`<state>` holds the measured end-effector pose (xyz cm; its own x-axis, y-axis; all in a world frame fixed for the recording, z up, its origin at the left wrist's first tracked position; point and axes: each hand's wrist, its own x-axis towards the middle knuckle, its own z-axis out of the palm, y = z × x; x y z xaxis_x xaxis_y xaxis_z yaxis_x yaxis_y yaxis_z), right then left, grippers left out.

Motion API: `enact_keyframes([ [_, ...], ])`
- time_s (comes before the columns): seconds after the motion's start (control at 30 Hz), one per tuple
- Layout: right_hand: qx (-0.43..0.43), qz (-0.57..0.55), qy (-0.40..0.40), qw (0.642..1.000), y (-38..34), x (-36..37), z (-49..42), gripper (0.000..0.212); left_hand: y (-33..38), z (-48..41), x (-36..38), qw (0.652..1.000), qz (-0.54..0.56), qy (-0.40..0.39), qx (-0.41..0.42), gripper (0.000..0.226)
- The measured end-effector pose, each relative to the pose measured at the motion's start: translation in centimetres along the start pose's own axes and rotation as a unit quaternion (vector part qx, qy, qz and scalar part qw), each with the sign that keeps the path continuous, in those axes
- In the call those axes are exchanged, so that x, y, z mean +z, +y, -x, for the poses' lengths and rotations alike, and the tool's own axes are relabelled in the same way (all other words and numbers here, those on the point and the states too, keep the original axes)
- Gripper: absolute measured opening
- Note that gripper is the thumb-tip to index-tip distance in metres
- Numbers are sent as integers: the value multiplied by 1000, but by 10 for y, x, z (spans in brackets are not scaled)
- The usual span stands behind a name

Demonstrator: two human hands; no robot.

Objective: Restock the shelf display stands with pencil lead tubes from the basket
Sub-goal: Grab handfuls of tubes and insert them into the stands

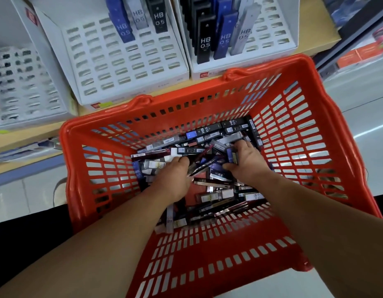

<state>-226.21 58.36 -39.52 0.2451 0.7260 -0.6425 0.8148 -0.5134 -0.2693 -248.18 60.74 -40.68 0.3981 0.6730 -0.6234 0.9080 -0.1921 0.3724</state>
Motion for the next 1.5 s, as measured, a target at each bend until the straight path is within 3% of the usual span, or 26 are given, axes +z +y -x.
enact_keyframes([
  [0.17,17,-47,-9,999,1,-4,2,39,-2,9,-15,998,62,3,-21,27],
  [0.3,24,-141,-10,990,-7,-18,14,31,2,22,-32,990,132,-1,-42,61],
  [0.6,-2,-247,18,969,-31,-52,63,10,11,56,-58,986,167,-7,-11,63],
  [0.67,11,-330,3,944,-38,-56,74,10,11,62,-60,982,185,-5,-23,64],
  [0.77,40,-495,-61,866,-43,-56,85,18,8,67,-62,970,240,13,-37,60],
  [0.83,49,-526,-85,845,-43,-59,90,18,6,69,-64,965,258,37,-38,50],
  [0.97,75,-496,-88,861,-45,-62,97,29,6,72,-66,948,305,84,-32,21],
  [1.07,60,-426,-116,895,-50,-57,108,41,10,73,-68,918,375,112,-60,20],
  [1.23,-8,-385,-178,905,-70,-41,120,17,17,69,-67,891,421,131,-105,24],
  [1.33,-23,-325,-190,926,-76,-35,123,31,21,66,-65,868,464,131,-122,16],
  [1.5,-68,-321,-195,924,-78,-39,127,38,27,70,-66,839,511,126,-140,7],
])
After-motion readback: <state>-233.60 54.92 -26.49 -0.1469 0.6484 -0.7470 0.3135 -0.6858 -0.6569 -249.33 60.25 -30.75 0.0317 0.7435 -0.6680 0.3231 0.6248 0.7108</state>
